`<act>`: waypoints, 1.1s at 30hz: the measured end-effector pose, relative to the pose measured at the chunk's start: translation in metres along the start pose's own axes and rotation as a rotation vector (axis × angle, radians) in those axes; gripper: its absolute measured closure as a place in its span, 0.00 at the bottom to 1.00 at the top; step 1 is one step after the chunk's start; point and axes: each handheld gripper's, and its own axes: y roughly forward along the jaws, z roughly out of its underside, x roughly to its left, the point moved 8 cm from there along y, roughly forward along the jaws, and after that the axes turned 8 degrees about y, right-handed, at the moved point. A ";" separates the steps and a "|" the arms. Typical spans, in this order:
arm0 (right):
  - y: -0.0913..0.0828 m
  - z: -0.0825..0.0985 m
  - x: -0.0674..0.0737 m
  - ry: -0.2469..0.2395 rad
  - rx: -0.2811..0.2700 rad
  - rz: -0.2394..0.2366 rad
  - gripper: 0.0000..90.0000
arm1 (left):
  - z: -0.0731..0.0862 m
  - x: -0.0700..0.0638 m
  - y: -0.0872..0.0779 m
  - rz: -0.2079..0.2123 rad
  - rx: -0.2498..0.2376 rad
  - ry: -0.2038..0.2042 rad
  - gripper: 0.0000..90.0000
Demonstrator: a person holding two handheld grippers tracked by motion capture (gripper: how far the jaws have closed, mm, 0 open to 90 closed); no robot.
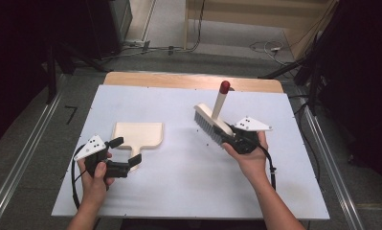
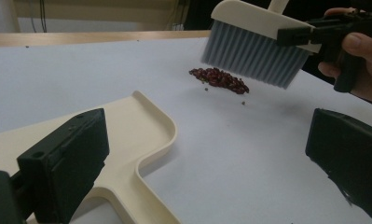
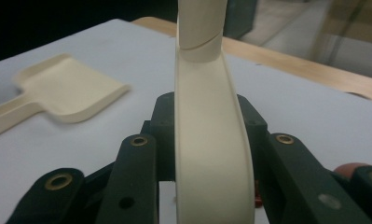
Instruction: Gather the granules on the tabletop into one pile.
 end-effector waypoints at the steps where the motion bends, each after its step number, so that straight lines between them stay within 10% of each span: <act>1: 0.002 0.003 0.005 -0.012 0.010 -0.040 0.73 | 0.000 0.000 0.000 0.000 0.001 0.002 0.00; 7: 0.019 0.024 0.023 -0.044 0.082 -0.161 0.73 | 0.001 0.000 -0.001 -0.002 0.001 0.000 0.00; 33: 0.024 0.023 -0.031 -0.020 0.050 -0.026 0.73 | 0.001 0.000 0.000 0.002 0.003 0.002 0.00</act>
